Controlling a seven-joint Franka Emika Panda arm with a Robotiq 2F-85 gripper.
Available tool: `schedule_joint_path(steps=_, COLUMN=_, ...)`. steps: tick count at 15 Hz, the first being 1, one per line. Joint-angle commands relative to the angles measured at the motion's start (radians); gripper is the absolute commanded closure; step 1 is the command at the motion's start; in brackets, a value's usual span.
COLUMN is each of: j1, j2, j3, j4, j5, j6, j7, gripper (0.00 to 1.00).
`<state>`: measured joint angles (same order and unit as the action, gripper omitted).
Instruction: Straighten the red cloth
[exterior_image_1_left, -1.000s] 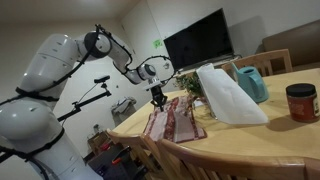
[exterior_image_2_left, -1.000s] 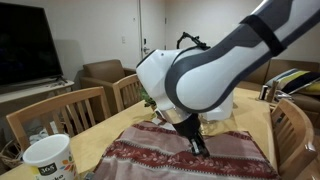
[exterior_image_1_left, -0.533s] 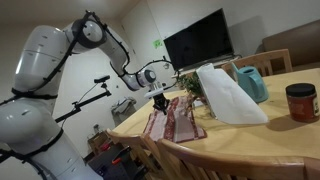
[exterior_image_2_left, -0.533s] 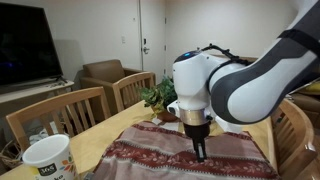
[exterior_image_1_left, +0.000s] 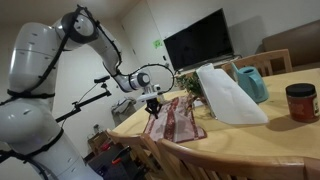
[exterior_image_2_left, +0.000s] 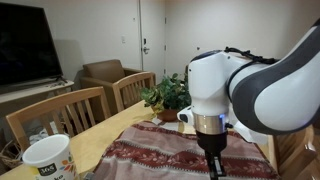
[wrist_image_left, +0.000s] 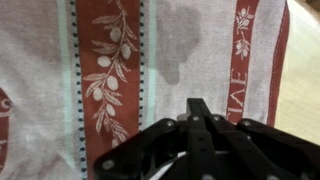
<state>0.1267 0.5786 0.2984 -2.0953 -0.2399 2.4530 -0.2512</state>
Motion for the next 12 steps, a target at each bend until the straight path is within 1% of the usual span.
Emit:
schedule_joint_path(steps=1, j1=0.028, j2=0.001, j3=-0.012, j4=0.004, j5=0.040, j6=-0.064, j7=-0.048, gripper=1.00)
schedule_joint_path(steps=2, j1=0.046, j2=0.010, j3=-0.024, j4=0.015, j5=0.028, j6=-0.091, j7=-0.039, gripper=1.00)
schedule_joint_path(steps=7, j1=0.084, j2=0.079, j3=-0.051, j4=0.060, j5=0.008, j6=-0.136, j7=-0.037, gripper=1.00)
schedule_joint_path(steps=11, j1=0.092, j2=0.127, j3=-0.058, j4=0.090, j5=0.005, j6=-0.132, j7=-0.047, gripper=1.00)
schedule_joint_path(steps=12, j1=0.095, j2=0.132, j3=-0.060, j4=0.100, j5=0.004, j6=-0.146, j7=-0.045, gripper=1.00)
